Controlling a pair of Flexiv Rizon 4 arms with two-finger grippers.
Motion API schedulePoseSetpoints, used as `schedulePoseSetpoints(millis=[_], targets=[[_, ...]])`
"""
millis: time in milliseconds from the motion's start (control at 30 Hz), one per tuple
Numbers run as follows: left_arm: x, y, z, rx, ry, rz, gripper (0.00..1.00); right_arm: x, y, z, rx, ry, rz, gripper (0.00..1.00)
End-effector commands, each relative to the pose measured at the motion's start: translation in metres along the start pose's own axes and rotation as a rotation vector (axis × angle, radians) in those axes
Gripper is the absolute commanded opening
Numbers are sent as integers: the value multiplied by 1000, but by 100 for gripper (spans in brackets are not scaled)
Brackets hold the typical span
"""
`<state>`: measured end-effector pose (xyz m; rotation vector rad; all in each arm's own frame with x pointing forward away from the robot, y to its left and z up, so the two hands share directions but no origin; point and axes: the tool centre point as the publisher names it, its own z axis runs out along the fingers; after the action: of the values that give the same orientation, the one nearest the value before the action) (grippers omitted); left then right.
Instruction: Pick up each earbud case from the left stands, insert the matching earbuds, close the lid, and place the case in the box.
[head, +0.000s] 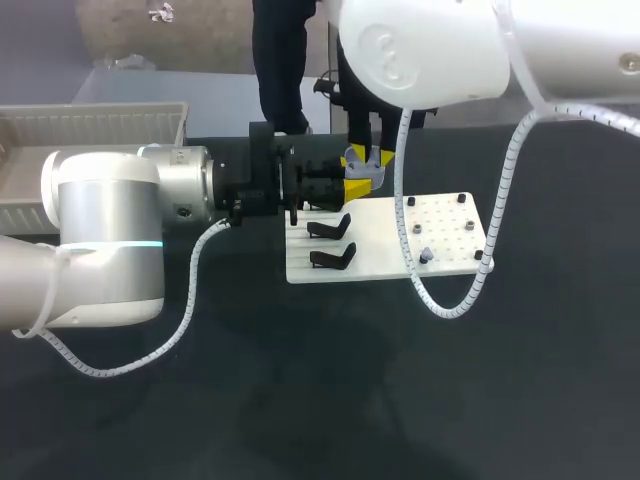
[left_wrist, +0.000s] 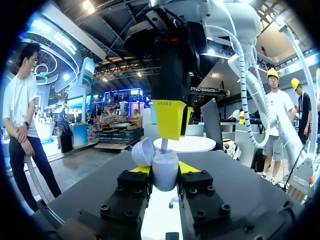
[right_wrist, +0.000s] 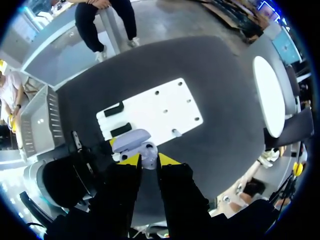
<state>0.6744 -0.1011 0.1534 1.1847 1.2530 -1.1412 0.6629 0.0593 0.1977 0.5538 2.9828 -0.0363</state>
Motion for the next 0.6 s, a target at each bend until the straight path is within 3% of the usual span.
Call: schedulePoseSetpoints(millis=[33, 600], targets=[[1, 0, 0, -3, -3, 2, 0, -2, 3, 1, 3, 3, 0, 0], [1, 0, 0, -3, -3, 2, 0, -5, 4, 6, 7, 9, 1, 0]])
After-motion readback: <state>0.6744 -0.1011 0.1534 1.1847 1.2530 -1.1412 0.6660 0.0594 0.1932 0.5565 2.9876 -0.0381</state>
